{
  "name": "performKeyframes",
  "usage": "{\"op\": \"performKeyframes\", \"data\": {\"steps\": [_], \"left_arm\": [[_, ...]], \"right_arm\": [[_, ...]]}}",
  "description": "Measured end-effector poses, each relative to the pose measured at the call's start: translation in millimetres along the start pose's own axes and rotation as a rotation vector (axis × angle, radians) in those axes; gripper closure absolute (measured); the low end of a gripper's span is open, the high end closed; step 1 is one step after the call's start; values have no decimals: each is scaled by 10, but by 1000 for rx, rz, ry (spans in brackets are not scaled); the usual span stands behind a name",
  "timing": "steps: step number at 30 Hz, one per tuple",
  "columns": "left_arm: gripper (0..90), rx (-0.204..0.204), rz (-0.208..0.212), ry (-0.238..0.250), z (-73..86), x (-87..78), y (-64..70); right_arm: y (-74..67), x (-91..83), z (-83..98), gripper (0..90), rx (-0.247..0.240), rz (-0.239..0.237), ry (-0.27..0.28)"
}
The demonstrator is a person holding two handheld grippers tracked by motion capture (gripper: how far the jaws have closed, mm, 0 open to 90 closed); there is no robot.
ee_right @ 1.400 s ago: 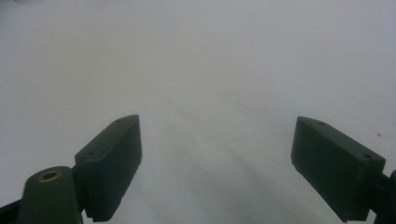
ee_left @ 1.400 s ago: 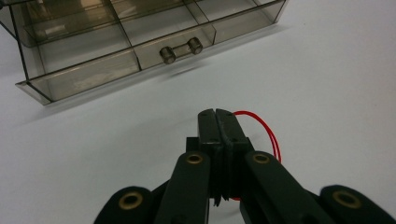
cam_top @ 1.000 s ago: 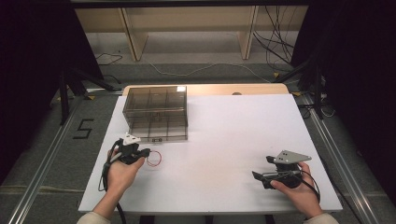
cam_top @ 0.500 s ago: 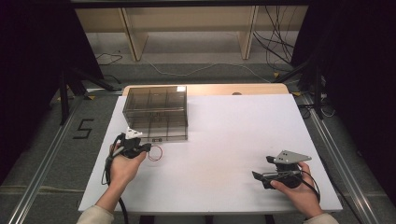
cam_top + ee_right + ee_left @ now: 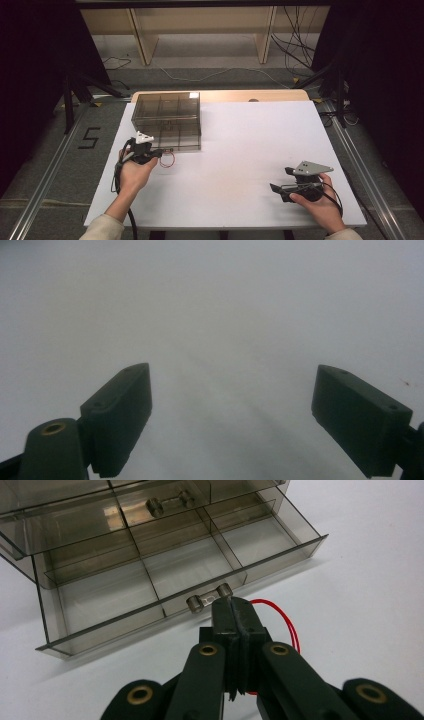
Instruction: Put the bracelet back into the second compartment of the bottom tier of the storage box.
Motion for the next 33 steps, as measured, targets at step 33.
{"op": "performKeyframes", "data": {"steps": [33], "left_arm": [[896, -17, -14, 8, -282, 95, -88]], "right_arm": [[-4, 1, 7, 171, -6, -7, -6]]}}
Point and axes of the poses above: each handheld gripper's, and its own axes: x roughly forward along the jaws, z roughly out of its underside, y roughly to its right, the point moved 7 cm from there along x, roughly forward along the jaws, and after that the axes turned 10 degrees about -y, right-handed, at the moved point
